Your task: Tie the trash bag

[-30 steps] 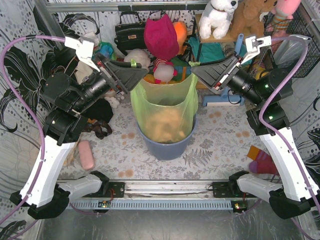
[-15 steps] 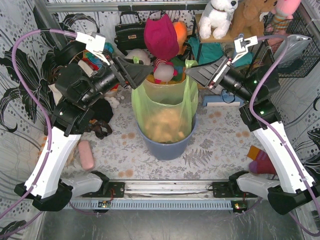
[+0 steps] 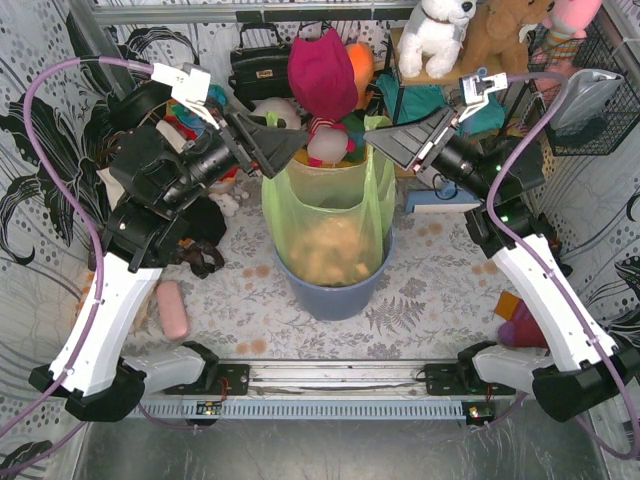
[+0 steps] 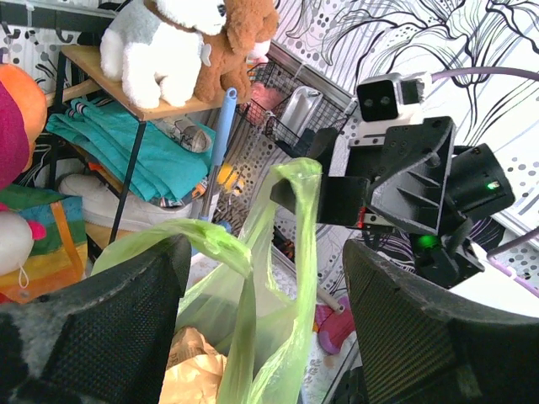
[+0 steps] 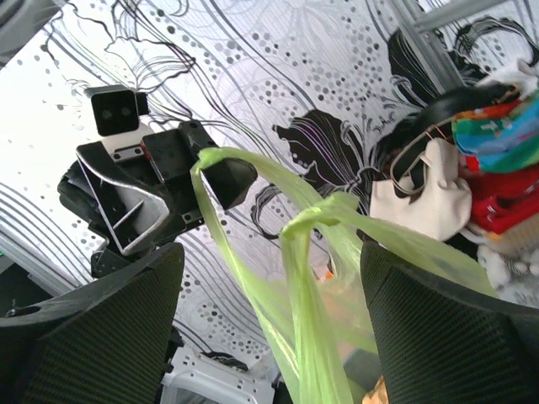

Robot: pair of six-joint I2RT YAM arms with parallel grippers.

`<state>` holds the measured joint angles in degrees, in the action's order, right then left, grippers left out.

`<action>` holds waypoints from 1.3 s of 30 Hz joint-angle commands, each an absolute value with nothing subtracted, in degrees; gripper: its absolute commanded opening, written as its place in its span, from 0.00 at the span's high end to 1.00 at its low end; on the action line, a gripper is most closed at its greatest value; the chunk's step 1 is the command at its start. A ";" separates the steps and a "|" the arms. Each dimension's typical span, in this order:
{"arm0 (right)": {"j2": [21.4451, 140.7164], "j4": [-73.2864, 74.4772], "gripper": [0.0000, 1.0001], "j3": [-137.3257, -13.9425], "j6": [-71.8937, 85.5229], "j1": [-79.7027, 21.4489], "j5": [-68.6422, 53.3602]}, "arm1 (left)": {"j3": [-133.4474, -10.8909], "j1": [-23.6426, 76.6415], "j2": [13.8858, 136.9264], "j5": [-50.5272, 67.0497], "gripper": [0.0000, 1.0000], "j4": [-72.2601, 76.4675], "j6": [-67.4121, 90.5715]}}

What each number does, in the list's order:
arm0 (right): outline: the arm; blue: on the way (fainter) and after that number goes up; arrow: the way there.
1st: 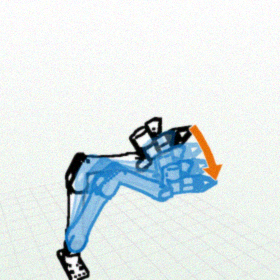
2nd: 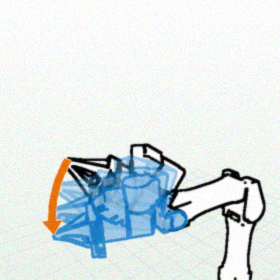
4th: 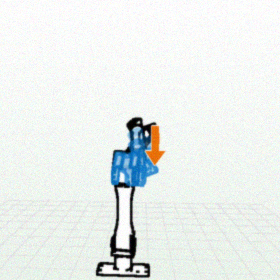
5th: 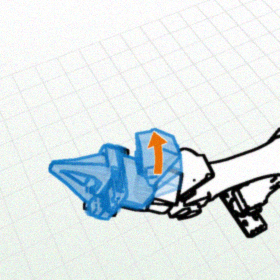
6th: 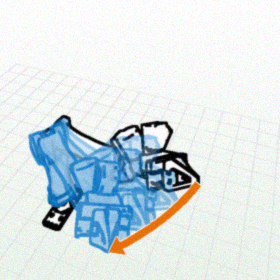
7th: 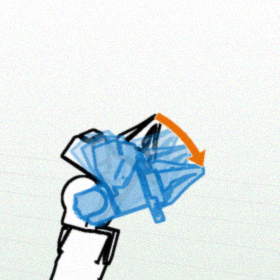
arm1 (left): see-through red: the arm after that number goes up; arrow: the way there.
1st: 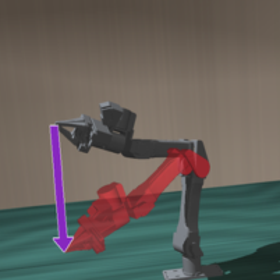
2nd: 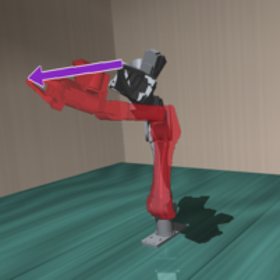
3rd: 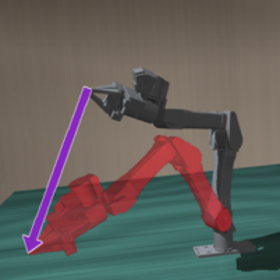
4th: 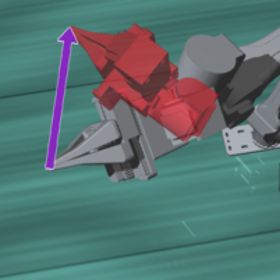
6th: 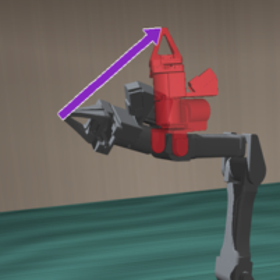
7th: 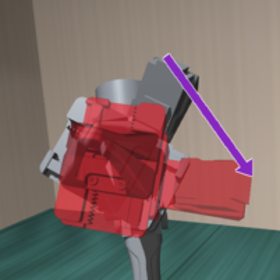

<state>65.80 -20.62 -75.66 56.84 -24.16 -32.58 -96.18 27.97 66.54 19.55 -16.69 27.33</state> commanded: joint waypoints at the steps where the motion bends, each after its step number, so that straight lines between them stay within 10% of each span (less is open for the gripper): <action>1: 69.75 -35.44 0.15 -78.40 64.53 -24.41 -34.99 | -99.19 27.66 67.52 21.34 0.19 -12.32 27.77; 16: 70.86 -37.25 0.25 -87.40 64.92 -24.43 -36.58 | -101.62 27.67 65.06 19.00 0.19 -10.94 26.92; 39: 63.82 12.58 0.24 -97.79 33.88 -24.42 -26.60 | -99.73 27.62 57.18 17.34 0.13 -28.20 24.93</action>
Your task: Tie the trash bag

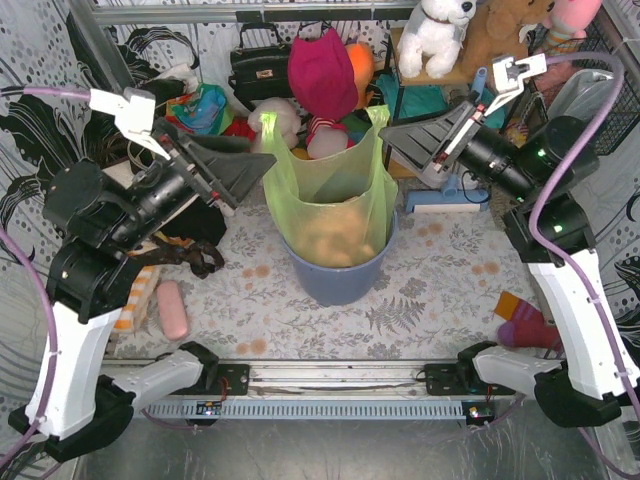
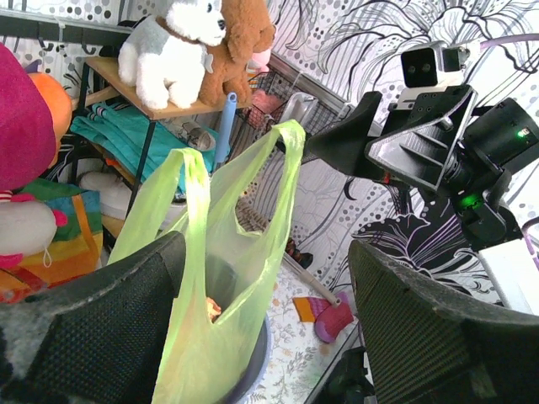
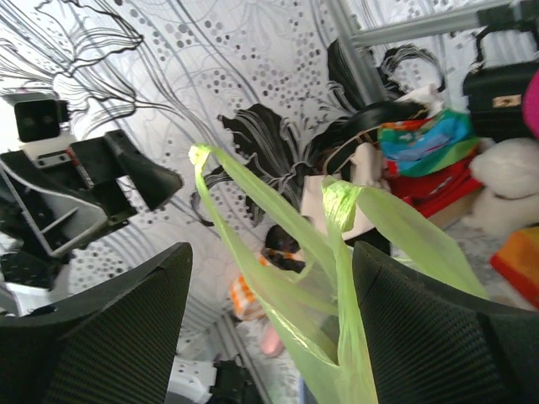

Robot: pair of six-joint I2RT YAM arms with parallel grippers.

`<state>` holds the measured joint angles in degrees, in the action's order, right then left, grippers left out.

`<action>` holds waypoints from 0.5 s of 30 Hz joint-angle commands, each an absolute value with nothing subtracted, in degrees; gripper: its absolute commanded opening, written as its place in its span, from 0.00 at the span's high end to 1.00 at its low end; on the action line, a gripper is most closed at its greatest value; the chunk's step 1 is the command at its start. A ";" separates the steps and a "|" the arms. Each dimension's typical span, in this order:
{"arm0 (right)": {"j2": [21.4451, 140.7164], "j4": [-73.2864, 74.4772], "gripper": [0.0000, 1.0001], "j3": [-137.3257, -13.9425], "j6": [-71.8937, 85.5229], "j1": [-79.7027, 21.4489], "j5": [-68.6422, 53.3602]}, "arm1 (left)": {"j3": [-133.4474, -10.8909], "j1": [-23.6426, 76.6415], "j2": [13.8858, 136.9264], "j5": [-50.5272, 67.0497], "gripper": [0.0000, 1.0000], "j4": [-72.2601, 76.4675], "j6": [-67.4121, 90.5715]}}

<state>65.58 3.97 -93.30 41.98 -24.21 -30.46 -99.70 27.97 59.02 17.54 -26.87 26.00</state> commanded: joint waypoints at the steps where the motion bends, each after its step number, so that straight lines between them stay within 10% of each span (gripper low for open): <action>1: 63.73 13.75 0.24 -98.49 32.93 -24.43 -25.81 | -99.57 27.67 56.83 18.68 0.13 -27.98 25.20; 15: 67.99 22.10 0.37 -107.92 26.77 -24.43 -24.65 | -94.97 28.26 60.11 33.45 0.18 -18.73 34.26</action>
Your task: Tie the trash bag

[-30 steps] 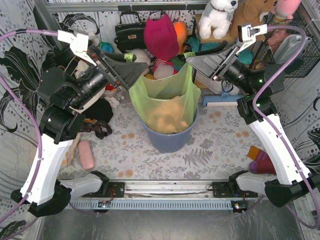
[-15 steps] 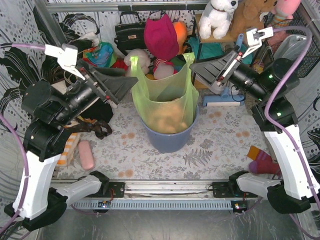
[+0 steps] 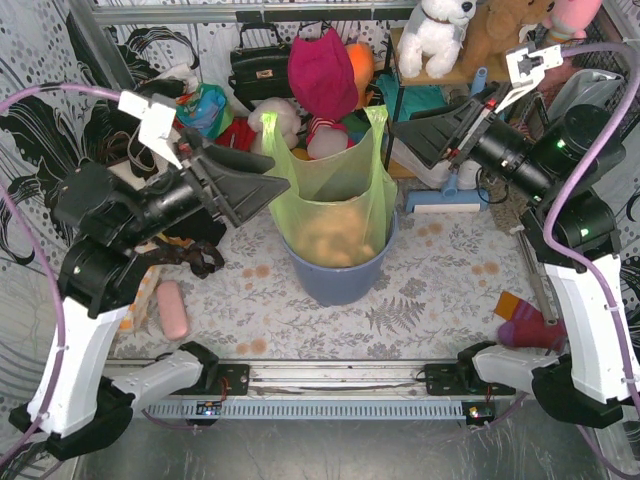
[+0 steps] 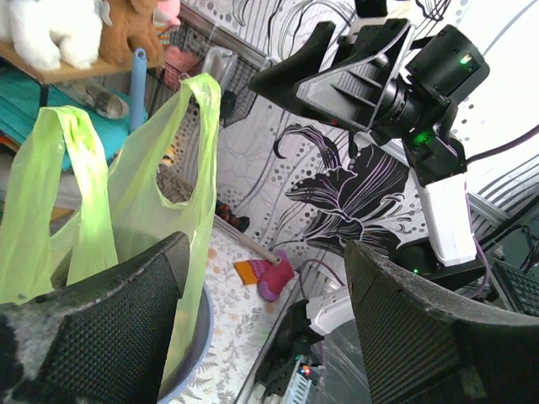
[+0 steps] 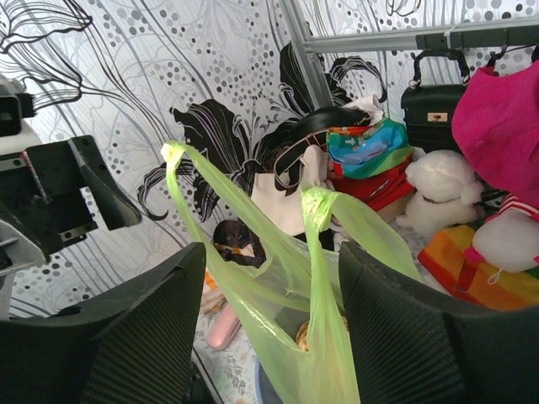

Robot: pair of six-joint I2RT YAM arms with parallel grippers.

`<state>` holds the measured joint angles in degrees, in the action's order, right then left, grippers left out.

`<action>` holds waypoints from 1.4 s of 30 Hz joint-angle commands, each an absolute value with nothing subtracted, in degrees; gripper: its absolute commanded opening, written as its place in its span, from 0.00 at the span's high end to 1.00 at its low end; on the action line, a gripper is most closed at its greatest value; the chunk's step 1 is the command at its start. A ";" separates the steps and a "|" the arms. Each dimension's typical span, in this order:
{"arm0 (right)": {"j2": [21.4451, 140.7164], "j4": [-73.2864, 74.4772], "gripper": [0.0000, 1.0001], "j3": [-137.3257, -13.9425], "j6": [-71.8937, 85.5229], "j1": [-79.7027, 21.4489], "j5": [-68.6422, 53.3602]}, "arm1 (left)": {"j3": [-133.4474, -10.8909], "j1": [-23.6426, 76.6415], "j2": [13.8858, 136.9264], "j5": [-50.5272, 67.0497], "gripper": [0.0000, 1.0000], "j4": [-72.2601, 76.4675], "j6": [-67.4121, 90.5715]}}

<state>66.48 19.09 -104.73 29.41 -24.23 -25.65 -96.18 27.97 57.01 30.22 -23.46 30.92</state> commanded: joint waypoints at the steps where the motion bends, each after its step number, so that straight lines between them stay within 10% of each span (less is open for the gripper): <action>1: 68.41 22.57 0.38 -108.39 26.82 -24.43 -24.57 | -95.30 29.50 61.26 33.17 0.19 -18.53 34.30; 15: 71.86 18.76 0.57 -107.03 33.35 -24.42 -24.17 | -101.71 61.24 70.46 0.33 0.19 -19.57 19.96; 25: 74.94 16.03 0.72 -107.96 35.98 -24.43 -25.39 | -80.75 62.42 63.20 -8.42 0.16 4.50 15.52; 31: 74.68 15.78 1.00 -108.23 36.38 -24.43 -25.40 | -80.14 62.40 65.18 -8.45 0.16 7.43 14.93; 42: 73.19 20.17 1.00 -112.88 36.46 -24.42 -27.04 | -77.86 62.40 68.16 -12.27 0.16 18.80 8.25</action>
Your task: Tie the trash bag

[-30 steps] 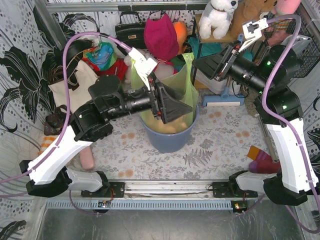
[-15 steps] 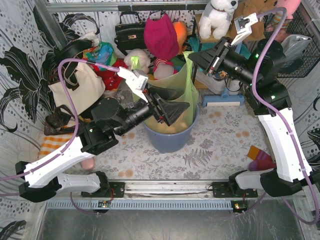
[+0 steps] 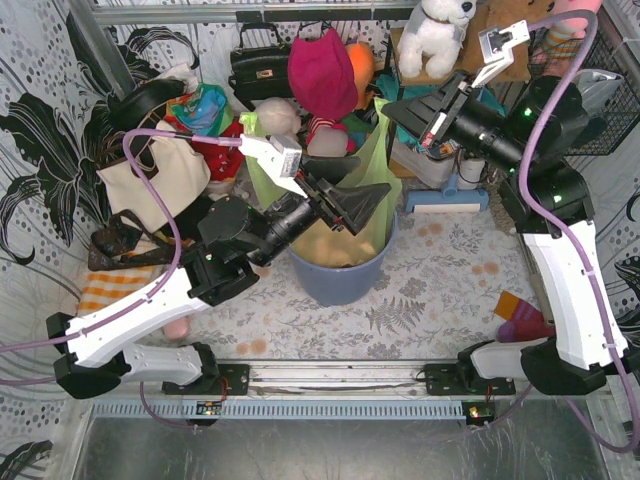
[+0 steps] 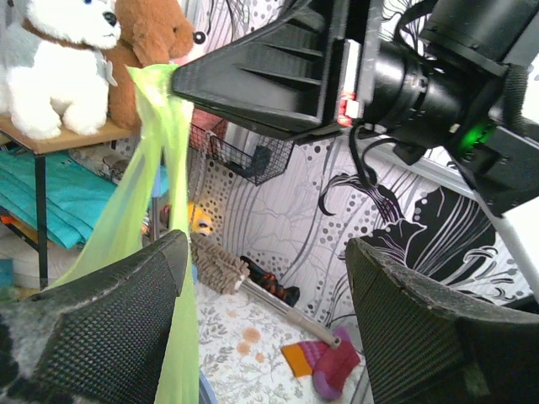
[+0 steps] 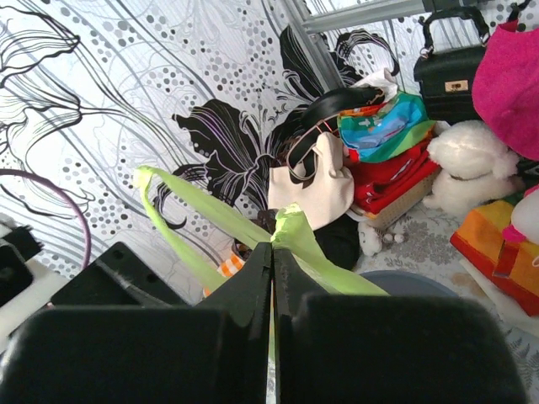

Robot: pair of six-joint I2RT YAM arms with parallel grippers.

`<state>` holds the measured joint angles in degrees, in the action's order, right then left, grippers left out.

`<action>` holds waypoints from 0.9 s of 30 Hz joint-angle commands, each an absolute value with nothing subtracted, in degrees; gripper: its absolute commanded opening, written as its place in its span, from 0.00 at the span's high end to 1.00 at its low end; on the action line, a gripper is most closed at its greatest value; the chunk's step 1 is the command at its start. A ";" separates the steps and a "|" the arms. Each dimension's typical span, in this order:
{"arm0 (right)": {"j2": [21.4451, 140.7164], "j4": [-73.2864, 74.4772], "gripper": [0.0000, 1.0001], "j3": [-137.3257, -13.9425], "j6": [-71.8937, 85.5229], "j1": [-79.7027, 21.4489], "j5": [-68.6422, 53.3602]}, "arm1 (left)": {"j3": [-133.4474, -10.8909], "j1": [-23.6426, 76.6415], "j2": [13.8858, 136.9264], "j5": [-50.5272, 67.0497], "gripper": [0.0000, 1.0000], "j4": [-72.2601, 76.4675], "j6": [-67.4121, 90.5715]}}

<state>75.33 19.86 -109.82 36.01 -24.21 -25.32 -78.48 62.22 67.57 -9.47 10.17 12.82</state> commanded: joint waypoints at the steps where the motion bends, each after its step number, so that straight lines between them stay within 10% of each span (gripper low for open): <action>1: 72.99 20.59 1.00 -113.20 36.47 -24.43 -27.11 | -78.06 62.35 68.55 -12.82 0.16 19.10 7.74; 27: 69.13 26.79 1.00 -111.24 33.04 -24.43 -32.64 | -78.72 58.37 74.25 -3.93 0.16 26.80 -8.46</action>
